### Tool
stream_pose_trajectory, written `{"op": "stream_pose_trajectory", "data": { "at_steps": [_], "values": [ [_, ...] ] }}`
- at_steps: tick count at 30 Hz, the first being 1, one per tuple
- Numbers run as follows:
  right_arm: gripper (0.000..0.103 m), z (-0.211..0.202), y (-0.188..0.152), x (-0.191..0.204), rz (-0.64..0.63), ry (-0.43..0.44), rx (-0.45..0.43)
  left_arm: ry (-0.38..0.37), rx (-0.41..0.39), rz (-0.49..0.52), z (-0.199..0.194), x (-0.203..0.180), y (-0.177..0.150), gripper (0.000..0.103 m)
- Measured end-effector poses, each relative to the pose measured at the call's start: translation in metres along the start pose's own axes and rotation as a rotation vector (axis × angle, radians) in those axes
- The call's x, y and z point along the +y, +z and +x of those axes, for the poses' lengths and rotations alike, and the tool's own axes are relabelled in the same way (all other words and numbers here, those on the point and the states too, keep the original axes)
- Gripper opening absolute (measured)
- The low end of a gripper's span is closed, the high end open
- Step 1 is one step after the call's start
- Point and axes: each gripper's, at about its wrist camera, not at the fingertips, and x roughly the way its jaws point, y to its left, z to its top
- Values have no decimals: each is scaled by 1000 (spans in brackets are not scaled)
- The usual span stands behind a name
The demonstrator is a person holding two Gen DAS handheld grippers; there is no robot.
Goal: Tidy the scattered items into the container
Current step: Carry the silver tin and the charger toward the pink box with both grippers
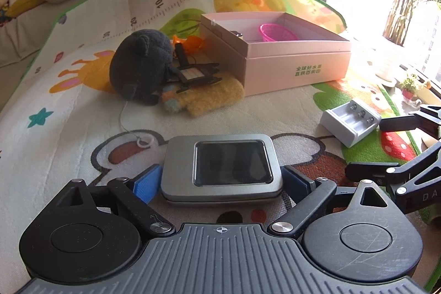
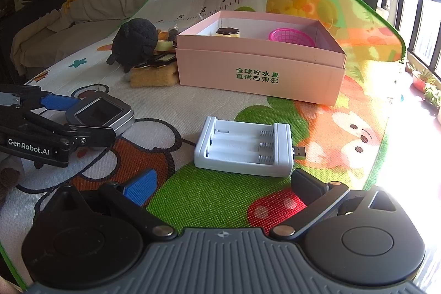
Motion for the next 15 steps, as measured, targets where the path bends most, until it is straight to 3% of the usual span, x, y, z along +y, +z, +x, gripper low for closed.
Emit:
{"op": "stream_pose_trajectory", "data": {
  "at_steps": [8,12,15],
  "values": [
    [103,-7,3,-6,5,-12,-7,10,4,3,3,-1,-1,103],
    [103,-16,10,-16,6,-24,-61,10,5,4,3,-2,-1,103],
    [103,-9,19,-23,44,-15,-43,10,5,4,3,-2,-1,103]
  ]
}}
